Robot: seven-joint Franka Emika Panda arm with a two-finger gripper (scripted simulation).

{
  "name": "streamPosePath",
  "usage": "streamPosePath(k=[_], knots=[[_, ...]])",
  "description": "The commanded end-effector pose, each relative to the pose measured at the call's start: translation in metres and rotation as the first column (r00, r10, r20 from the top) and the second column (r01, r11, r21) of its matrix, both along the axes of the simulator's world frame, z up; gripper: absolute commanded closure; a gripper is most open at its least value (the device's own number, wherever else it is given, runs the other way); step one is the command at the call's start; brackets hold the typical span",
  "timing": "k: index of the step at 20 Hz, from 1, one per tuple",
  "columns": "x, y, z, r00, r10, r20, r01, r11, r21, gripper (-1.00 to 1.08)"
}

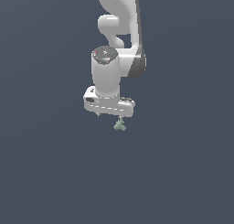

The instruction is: Pick up the object and move it to a goal position.

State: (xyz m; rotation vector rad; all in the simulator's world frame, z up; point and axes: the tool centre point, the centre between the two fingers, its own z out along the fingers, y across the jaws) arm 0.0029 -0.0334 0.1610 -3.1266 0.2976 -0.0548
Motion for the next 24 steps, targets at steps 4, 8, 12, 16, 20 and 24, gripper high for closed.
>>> streamPosePath(k=[4,8,12,16,20,24], knots=[[-0.005,0.014,-0.019,0.997,-0.074,-0.008,0.074,0.997,0.005,-0.92],[-0.01,0.027,-0.037,0.988,-0.151,-0.017,0.151,0.989,0.007,-0.92],[-0.016,0.038,-0.054,0.975,-0.222,-0.024,0.222,0.975,0.007,-0.92],[-0.022,0.047,-0.067,0.961,-0.275,-0.03,0.275,0.961,0.006,-0.92],[-0.025,0.052,-0.075,0.95,-0.309,-0.033,0.31,0.951,0.004,-0.92],[-0.027,0.055,-0.079,0.944,-0.327,-0.035,0.327,0.945,0.003,-0.92]])
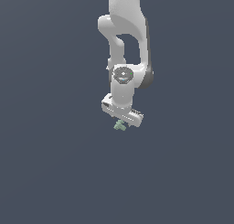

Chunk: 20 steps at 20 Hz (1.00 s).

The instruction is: Pick up the object and move it to a goal position.

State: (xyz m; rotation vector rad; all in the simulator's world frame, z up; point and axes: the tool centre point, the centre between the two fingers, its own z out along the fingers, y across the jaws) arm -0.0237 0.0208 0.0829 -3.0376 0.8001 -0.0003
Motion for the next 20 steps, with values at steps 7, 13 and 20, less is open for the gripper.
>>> streamPosePath(k=[7,13,20], knots=[[-0.001,0.001,-0.007,1.0,-0.007,-0.001,0.007,1.0,0.0,-0.92],[-0.002,0.001,-0.033,1.0,-0.009,0.0,0.009,1.0,0.0,-0.92],[-0.001,0.001,-0.052,1.0,-0.01,0.0,0.01,1.0,0.0,-0.92]])
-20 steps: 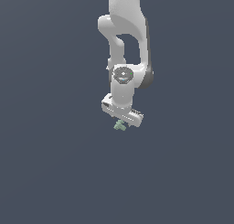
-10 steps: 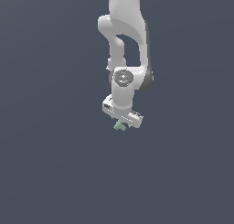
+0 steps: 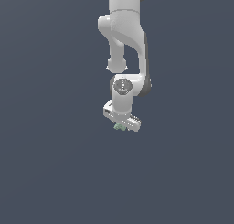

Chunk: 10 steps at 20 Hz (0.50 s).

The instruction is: Pick up the object and move it to a goal position.

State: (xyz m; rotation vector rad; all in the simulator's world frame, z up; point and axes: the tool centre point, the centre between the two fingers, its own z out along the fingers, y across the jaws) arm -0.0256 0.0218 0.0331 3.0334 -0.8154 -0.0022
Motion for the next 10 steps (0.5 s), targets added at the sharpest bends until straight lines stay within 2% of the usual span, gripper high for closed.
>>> streamPosePath(k=[1,2,10], knots=[[0.0009,0.0001,-0.0021,1.0,0.0,0.001,0.0,1.0,0.0,-0.92],[0.0009,0.0001,-0.0021,1.0,0.0,0.001,0.0,1.0,0.0,1.08],[0.0009,0.0001,-0.0021,1.0,0.0,0.001,0.0,1.0,0.0,1.08]])
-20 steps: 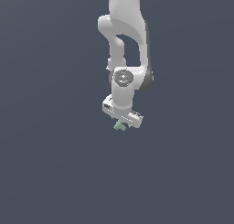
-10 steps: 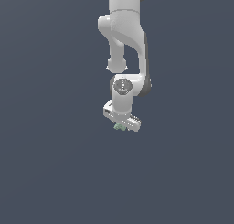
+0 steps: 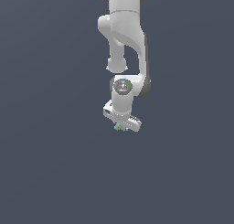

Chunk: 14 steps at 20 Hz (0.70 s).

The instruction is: Pick up the object and move it to a goal position.

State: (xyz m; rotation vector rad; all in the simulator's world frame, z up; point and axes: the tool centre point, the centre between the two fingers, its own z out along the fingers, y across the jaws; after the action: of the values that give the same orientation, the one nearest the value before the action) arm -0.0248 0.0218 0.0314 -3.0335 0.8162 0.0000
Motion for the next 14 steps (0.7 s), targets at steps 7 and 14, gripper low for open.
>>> streamPosePath(k=[7,14], knots=[[-0.001,0.001,0.006,1.0,0.0,0.0,0.0,1.0,0.0,1.08],[-0.007,0.003,0.034,1.0,0.0,0.0,0.0,1.0,0.0,1.08]])
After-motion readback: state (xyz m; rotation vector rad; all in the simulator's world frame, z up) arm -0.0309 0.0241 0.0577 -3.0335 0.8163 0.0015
